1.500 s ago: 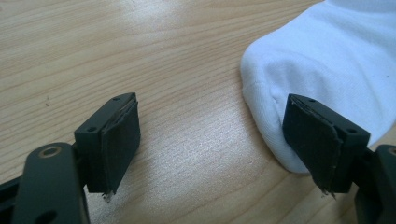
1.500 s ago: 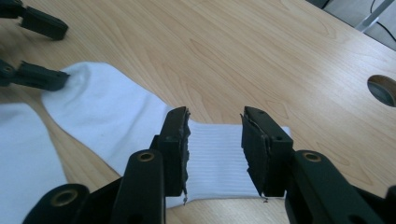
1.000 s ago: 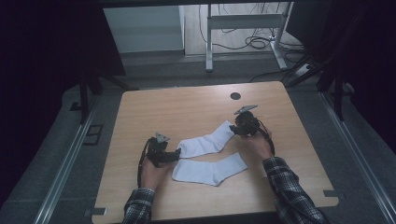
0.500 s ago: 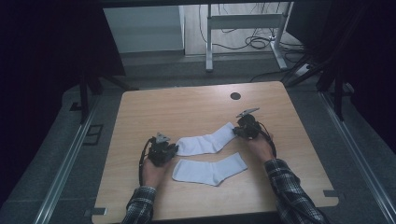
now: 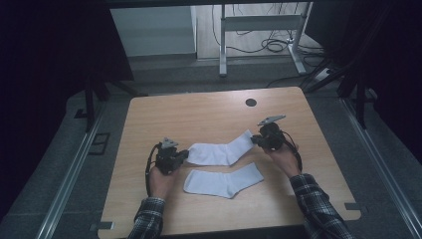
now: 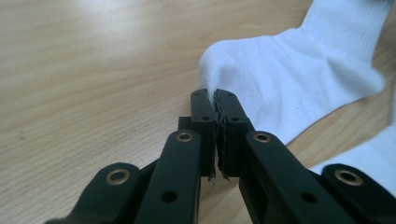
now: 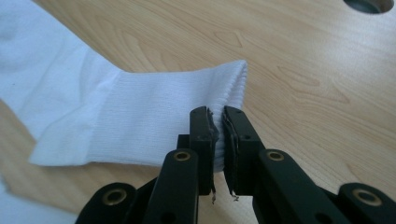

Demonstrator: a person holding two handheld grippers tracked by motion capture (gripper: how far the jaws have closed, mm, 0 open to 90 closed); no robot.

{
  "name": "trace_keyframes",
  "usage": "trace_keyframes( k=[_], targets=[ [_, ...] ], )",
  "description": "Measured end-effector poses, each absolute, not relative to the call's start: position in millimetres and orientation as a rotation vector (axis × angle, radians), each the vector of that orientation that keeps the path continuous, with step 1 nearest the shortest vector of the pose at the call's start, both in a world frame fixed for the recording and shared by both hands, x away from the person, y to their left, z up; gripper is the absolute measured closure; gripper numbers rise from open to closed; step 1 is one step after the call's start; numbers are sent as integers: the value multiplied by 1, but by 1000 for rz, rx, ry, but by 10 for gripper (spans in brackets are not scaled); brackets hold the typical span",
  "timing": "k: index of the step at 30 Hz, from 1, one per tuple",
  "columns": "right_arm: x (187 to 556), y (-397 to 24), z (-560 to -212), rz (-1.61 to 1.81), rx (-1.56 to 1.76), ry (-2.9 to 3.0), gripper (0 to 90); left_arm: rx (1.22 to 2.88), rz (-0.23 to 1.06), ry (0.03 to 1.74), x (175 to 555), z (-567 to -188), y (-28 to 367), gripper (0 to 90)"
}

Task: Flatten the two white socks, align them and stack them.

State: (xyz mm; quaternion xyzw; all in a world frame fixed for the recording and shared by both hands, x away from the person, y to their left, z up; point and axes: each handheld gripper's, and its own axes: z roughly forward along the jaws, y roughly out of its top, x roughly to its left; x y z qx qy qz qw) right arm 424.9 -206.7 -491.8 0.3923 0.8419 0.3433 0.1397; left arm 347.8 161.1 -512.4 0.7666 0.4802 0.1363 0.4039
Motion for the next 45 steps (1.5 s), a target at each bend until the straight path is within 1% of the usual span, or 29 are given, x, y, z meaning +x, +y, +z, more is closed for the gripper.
trace_keyframes(
  k=[9,18,26,33,37,38,39,41,42,44,45],
  targets=[
    [394,-205,-464,1035,1040,2447,817,1974,346,1165,323,-486,169,869],
    [355,-212,-454,1072,980,2498,817,2036,318,1102,286,-475,168,867],
    [328,-219,-468,1077,986,2556,815,2083,297,1090,263,-484,164,866],
    [326,-220,-495,1010,1022,2599,811,2135,282,1114,269,-505,157,865],
    [326,-220,-507,955,1026,2617,787,2180,298,1129,271,-515,154,858],
    [326,-220,-510,937,1018,2628,760,2183,303,1137,271,-517,154,846],
    [326,-220,-512,919,1010,2636,737,2179,318,1149,270,-519,154,810],
    [327,-223,-512,922,1016,2631,701,2163,367,1157,269,-518,155,648],
    [327,-224,-509,920,1012,2624,673,2150,384,1162,268,-515,156,583],
    [326,-225,-502,928,1002,2585,649,2116,397,1168,268,-510,159,507],
    [326,-225,-500,941,1002,2578,635,2093,388,1174,269,-508,160,499]
  ],
)
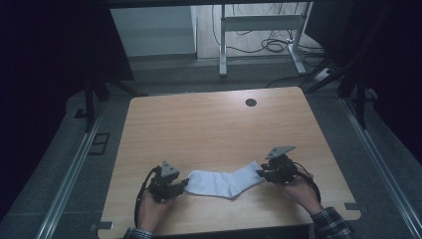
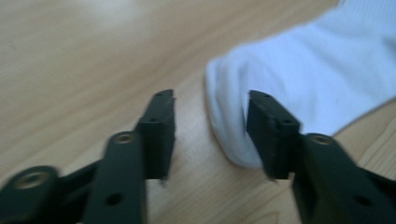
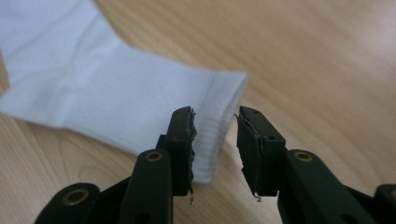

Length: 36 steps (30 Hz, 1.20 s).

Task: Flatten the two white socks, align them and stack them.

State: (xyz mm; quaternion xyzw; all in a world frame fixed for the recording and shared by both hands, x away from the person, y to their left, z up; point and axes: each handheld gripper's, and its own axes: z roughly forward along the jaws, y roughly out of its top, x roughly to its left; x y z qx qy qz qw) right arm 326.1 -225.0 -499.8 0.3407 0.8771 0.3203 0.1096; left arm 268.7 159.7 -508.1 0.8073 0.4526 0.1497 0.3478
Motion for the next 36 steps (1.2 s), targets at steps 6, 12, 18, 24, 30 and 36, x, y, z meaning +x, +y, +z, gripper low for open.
trace_keyframes(
  k=[6,12,18,24,30,36],
  targets=[
    [330,-218,-500,989,1013,2554,564,2077,327,1196,272,-514,156,421],
    [332,-215,-516,899,1008,2576,508,2107,324,1211,276,-525,152,413],
    [334,-219,-522,936,1046,2603,557,2146,341,1177,279,-534,145,464],
    [334,-219,-523,979,1063,2646,739,2156,281,1122,279,-533,143,708],
    [331,-214,-520,939,1027,2640,785,2151,271,1116,281,-532,142,823],
    [332,-215,-515,938,1019,2620,795,2127,297,1101,287,-521,140,826]
  ],
)
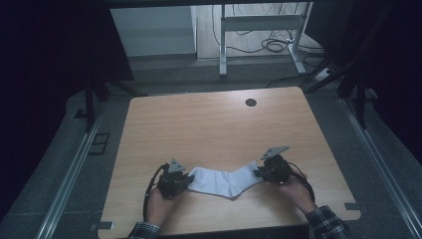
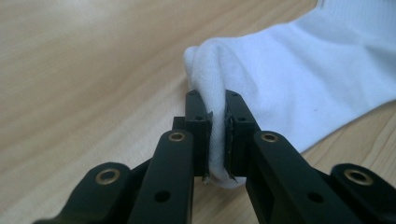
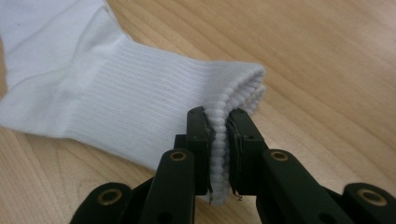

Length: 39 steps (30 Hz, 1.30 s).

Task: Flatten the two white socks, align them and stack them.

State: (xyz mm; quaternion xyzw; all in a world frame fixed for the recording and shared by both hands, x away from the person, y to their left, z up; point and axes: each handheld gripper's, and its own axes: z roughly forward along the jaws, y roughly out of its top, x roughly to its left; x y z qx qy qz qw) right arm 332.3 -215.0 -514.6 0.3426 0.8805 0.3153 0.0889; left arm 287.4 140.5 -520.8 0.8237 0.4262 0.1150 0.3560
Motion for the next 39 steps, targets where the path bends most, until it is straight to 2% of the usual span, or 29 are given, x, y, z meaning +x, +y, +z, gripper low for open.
trace_keyframes(
  k=[11,23,30,39],
  targets=[
    [341,-225,-490,1007,1022,2534,798,2112,344,1060,304,-499,136,826],
    [376,-228,-462,1057,1053,2422,798,2100,416,1073,346,-477,129,825],
    [401,-224,-465,1048,1097,2397,797,2088,429,1125,372,-479,129,822],
    [419,-219,-490,1012,1150,2417,794,2106,404,1199,386,-509,129,818]
  ],
)
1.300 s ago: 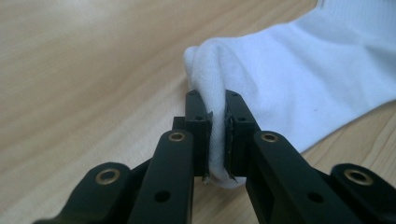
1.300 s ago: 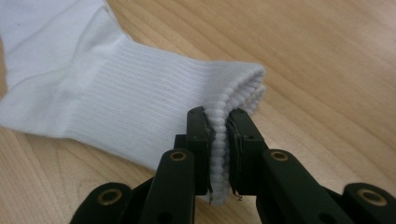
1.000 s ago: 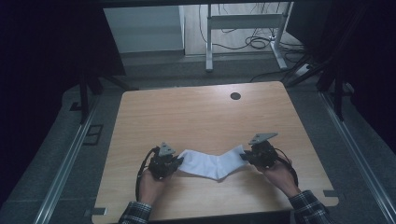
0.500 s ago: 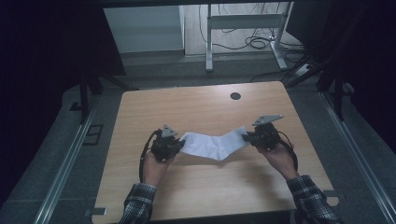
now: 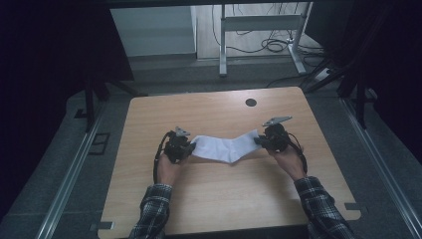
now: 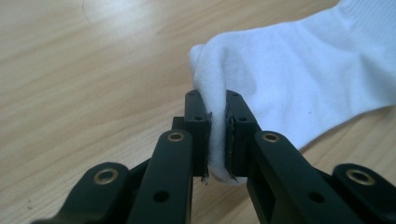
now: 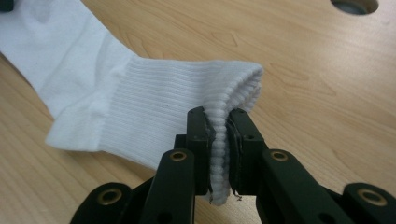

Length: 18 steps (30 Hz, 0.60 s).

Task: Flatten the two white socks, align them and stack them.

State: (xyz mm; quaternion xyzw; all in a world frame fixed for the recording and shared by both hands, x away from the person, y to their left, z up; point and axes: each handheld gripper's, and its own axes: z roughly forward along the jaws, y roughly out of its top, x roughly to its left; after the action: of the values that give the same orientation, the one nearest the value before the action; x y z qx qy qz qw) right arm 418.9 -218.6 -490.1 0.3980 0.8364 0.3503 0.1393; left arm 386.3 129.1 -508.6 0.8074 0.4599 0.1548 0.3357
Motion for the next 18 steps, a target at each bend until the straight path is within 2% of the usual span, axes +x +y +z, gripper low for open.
trace_keyframes(
  k=[7,11,13,18],
  targets=[
    [424,-219,-508,962,1178,2419,772,2148,388,1229,392,-525,126,810],
    [425,-219,-515,927,1173,2427,723,2150,387,1248,393,-529,126,794],
    [425,-220,-519,907,1184,2431,684,2144,398,1264,393,-530,127,740],
    [427,-224,-520,923,1228,2409,571,2102,432,1314,395,-529,131,532]
  ],
)
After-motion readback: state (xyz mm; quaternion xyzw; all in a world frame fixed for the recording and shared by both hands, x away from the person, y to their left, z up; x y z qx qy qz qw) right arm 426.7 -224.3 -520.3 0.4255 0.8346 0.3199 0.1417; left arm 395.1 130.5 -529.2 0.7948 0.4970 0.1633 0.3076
